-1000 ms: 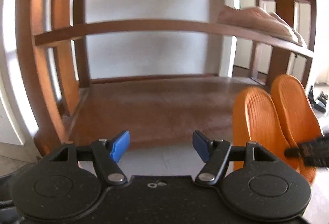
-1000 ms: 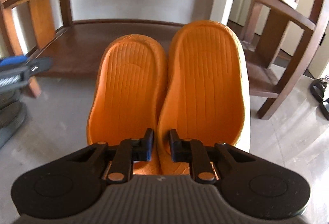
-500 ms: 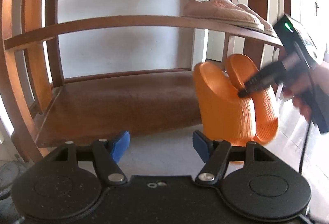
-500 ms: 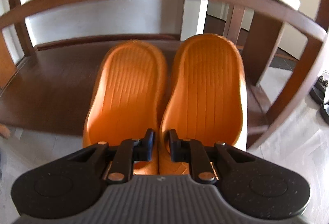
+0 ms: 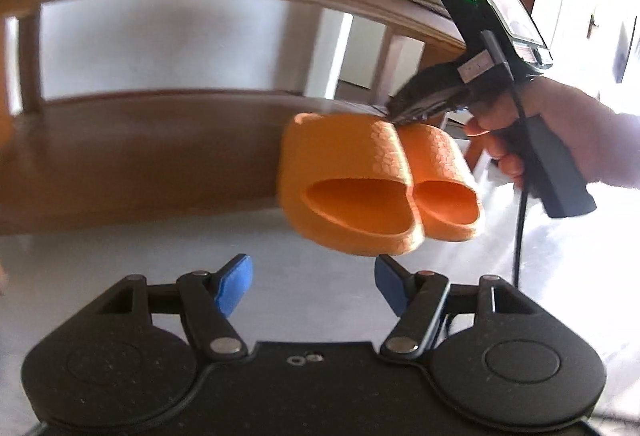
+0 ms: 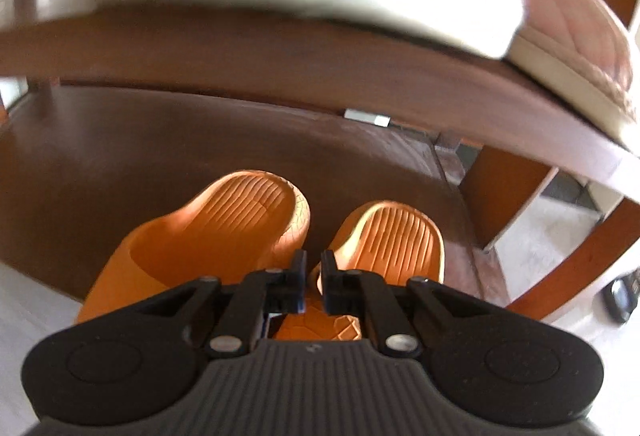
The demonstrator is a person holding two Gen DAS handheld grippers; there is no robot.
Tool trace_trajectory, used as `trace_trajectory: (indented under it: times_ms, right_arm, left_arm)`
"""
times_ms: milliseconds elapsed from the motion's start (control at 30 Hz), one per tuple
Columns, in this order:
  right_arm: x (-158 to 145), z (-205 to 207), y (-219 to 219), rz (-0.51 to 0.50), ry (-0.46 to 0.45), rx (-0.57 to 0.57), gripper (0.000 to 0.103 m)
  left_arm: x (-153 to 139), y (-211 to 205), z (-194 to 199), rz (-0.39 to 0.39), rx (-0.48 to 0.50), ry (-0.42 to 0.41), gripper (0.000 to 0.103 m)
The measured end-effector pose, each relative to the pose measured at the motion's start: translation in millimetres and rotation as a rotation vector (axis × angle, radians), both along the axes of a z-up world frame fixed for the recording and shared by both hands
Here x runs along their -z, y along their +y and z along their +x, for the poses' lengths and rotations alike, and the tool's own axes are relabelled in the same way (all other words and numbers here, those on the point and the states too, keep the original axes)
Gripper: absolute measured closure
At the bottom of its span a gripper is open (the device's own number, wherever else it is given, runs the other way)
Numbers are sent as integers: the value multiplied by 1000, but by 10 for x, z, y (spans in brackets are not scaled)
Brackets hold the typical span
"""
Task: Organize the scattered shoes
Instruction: 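Lift the orange slides with the right tool toward the lower shelf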
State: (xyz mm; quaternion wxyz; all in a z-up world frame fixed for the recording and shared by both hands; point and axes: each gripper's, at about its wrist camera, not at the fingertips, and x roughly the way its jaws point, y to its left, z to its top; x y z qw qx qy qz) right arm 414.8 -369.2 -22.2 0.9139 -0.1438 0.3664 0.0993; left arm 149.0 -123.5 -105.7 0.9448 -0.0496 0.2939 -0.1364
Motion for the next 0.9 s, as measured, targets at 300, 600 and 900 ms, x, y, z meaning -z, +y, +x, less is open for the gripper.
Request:
trace_trajectory:
  times_ms: [300,600,900]
  right_arm:
    - [-28,-69,-43,11,-18,-50,93]
    - [-35,-87,-84,9,-63,-90,91]
    - [-213,-358,-267,56,-138,-55,91]
  left_arm:
    - [62,-265,187,34,-13,7,36]
    - [146,-366,115,-17,55,67,36]
    - [138,-362,276,-2,58,79,36]
